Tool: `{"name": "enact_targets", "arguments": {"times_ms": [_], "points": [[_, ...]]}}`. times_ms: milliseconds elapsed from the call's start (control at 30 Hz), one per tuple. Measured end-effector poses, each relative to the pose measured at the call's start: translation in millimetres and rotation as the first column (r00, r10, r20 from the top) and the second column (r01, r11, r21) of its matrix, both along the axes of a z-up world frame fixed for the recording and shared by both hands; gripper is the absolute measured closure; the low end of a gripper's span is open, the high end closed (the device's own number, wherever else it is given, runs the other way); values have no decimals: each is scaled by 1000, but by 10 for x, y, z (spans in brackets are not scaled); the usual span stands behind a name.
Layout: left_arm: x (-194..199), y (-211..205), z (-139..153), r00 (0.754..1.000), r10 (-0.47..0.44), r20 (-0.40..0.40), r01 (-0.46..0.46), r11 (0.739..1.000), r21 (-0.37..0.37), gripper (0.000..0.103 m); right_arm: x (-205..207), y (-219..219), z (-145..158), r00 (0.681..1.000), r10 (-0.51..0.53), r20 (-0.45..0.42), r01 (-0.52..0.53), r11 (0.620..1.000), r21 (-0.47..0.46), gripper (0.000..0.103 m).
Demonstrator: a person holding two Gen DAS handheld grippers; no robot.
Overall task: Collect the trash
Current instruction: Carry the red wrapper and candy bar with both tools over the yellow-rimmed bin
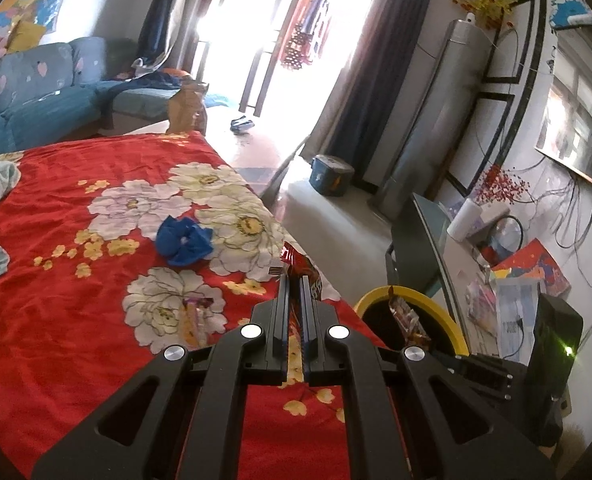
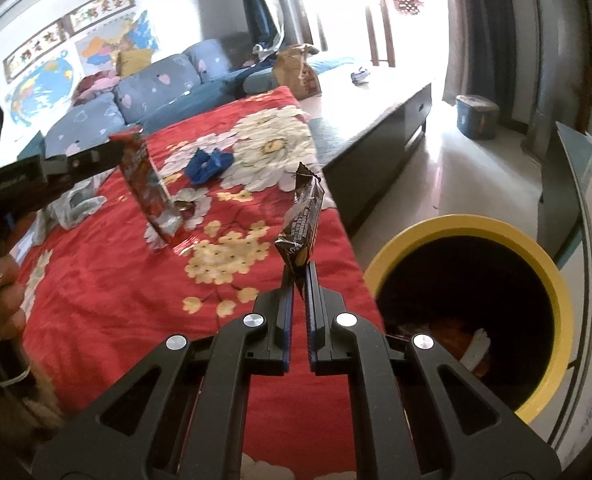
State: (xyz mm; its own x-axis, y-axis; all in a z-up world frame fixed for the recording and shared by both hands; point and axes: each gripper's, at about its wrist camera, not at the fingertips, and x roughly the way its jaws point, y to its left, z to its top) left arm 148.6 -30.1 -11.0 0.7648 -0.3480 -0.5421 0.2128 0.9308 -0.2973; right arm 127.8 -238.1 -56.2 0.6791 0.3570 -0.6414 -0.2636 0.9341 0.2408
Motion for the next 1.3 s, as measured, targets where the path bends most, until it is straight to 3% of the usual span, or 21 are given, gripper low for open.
{"name": "enact_targets", "arguments": {"times_ms": [700, 1300], "points": [[-71, -615, -88, 989, -146, -6, 146, 988, 50, 98, 8, -547, -53, 991, -135, -12, 136, 990, 24, 100], [-130, -1199, -183, 961, -277, -5, 277, 957, 90, 98, 11, -1013, -181, 966, -255, -44, 256, 966, 39, 100]]}}
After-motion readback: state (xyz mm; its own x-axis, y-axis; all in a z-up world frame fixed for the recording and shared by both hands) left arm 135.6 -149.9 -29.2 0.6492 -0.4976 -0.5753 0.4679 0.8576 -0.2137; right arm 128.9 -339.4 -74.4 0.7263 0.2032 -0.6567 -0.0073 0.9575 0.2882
